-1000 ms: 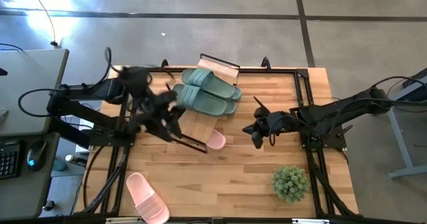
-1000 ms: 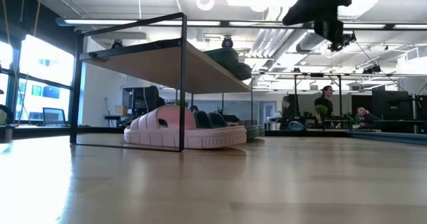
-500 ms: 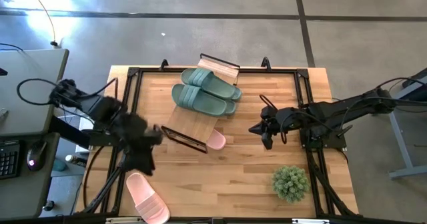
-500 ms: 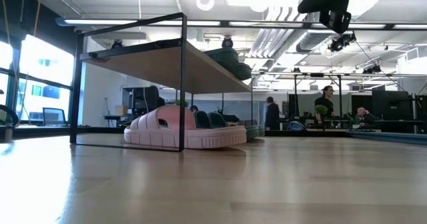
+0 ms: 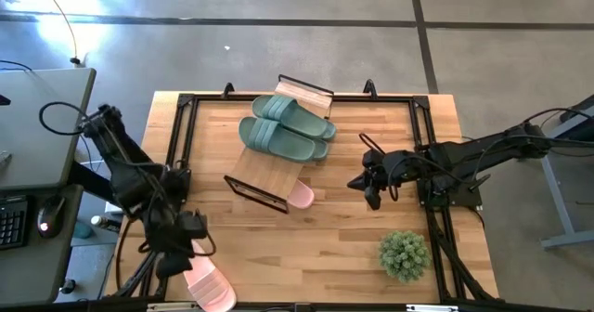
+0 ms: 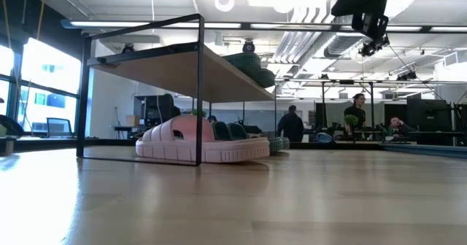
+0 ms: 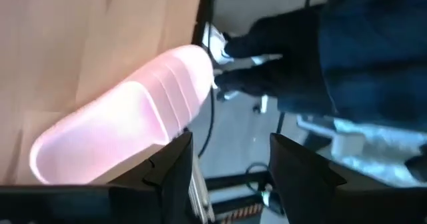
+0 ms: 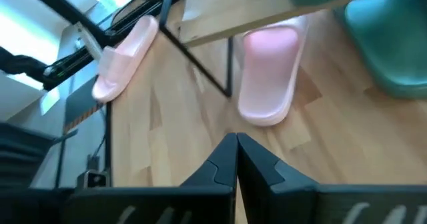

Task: Pick and place slides into the shelf
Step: Put the pink slide on the shelf

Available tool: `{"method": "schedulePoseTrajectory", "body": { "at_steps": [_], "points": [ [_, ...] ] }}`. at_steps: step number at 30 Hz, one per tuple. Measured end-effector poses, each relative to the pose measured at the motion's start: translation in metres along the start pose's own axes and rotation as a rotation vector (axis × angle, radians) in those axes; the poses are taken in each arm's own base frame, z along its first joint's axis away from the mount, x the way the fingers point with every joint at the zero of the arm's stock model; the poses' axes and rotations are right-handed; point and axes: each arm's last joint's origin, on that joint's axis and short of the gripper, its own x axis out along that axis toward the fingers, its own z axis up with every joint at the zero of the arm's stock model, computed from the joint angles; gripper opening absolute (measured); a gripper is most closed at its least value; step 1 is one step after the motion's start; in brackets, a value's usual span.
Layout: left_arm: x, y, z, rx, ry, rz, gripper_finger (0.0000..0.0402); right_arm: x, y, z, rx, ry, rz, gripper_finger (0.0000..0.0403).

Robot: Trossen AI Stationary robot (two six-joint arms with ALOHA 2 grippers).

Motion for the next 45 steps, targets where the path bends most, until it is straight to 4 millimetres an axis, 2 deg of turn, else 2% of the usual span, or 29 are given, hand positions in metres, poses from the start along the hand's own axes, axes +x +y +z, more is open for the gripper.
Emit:
{"method": "schedulePoseTrajectory", "body": {
  "at_steps": [9,12,16,34,45],
  "points": [
    [0.069,0.023,-0.033,-0.17,-0.08,-0.15,0.0182,0.0,-0.003,-0.006,0.012,0.087,0.006,0.0],
    [0.088,0.035,-0.038,-0.212,-0.126,-0.184,0.0182,0.0,-0.003,-0.007,0.01,0.11,0.01,0.0],
    [0.105,0.049,-0.041,-0.233,-0.1,-0.131,0.0182,0.0,-0.003,-0.008,0.01,0.118,0.02,0.0],
    [0.141,0.059,-0.043,-0.277,-0.023,-0.023,0.0182,0.0,-0.003,-0.008,0.013,0.129,0.027,0.0],
    [0.145,0.063,-0.043,-0.277,-0.049,0.023,0.0182,0.0,-0.003,-0.008,0.014,0.129,0.027,0.0]
  ]
}}
